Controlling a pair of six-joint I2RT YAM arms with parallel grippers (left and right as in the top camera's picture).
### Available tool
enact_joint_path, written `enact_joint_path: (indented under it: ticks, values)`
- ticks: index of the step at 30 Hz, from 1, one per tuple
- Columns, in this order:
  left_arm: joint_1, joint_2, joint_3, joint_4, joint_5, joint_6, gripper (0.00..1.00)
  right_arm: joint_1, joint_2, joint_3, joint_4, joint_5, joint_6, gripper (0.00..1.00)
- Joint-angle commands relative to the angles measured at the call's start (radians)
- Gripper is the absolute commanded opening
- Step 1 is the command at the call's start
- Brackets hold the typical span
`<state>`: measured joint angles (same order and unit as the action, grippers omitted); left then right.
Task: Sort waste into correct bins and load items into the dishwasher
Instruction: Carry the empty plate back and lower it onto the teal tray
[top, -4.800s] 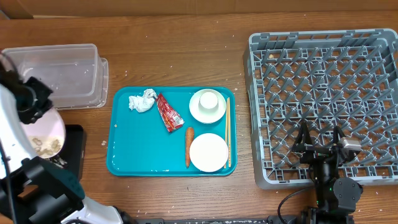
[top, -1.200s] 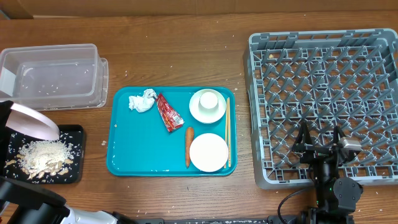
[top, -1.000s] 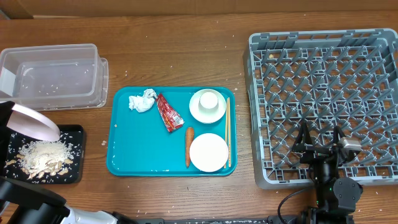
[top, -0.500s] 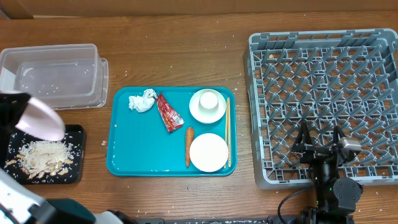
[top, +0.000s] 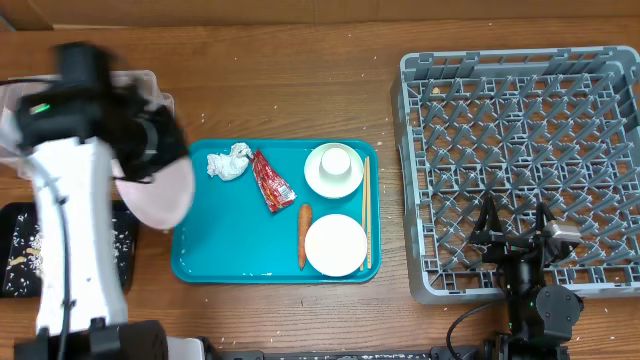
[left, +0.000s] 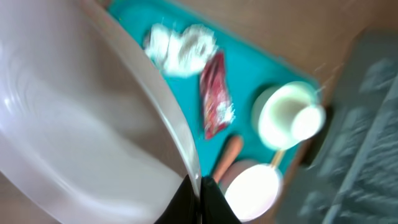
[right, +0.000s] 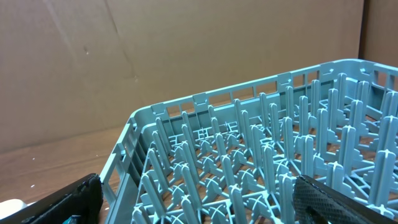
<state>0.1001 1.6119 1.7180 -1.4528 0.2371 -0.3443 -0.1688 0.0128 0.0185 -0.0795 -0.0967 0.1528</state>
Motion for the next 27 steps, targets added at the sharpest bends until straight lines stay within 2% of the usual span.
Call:
enact_joint_path:
  ticks: [1,6,16,27]
  values:
    - [-0.093,0.074,0.018,-0.039,-0.189,-0.045,0.04,-0.001,-0.01,-0.011,0.004,0.006,-0.004,1.0]
    - [-0.208,0.201,0.018,-0.095,-0.189,-0.046,0.04,-0.001,-0.01,-0.011,0.004,0.006,-0.004,1.0]
    - [-0.393,0.404,0.005,-0.095,-0.19,-0.083,0.04,-0.001,-0.01,-0.011,0.004,0.006,-0.004,1.0]
    - [-0.433,0.478,0.004,-0.099,-0.273,-0.126,0.04,-0.001,-0.01,-0.011,0.004,0.006,-0.004,1.0]
